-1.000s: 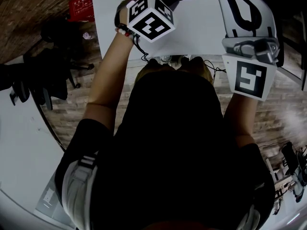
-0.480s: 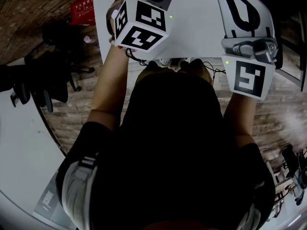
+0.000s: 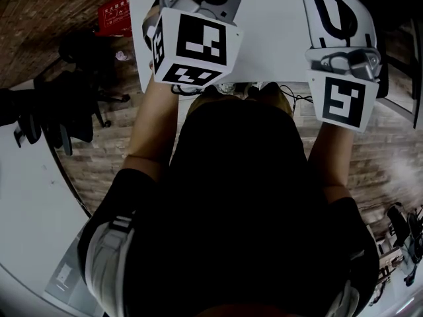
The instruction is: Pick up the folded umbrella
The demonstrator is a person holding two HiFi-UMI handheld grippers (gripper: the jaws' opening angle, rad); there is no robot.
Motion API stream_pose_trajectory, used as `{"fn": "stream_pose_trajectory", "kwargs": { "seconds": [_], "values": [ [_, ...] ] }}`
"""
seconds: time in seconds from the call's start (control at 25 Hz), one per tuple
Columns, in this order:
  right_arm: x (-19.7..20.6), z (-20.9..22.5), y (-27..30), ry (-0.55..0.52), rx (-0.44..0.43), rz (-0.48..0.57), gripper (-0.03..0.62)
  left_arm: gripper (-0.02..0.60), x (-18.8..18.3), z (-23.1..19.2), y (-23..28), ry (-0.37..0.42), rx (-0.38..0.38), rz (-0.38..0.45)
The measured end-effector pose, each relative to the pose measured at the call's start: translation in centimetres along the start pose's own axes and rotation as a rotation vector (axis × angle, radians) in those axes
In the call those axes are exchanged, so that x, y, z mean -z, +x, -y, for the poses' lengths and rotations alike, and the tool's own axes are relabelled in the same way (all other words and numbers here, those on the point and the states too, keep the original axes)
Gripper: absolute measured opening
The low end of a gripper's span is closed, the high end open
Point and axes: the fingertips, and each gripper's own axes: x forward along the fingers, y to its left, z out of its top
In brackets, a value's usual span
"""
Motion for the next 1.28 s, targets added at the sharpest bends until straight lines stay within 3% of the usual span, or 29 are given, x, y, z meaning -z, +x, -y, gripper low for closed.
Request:
{"fn": "stream_pose_trajectory", "kwargs": {
  "seconds": [0.44,0.76,1.28],
  "values": [
    [1.3,1.0,0.2,0.029,0.026,-0.055,0.028,0.204,-3.4,0.1,-1.8,0.029,-0.051,0.149],
    [1.6,1.1,0.1,0.052,0.018,-0.071,0.028,0.207,-3.9,0.3,-1.9,0.015,-0.073,0.228],
    [2.5,0.4,0.2,0.063,-0.031,-0.098,0.028,0.207,-4.0,1.0,-1.8,0.032,-0.074,0.238]
  ]
}}
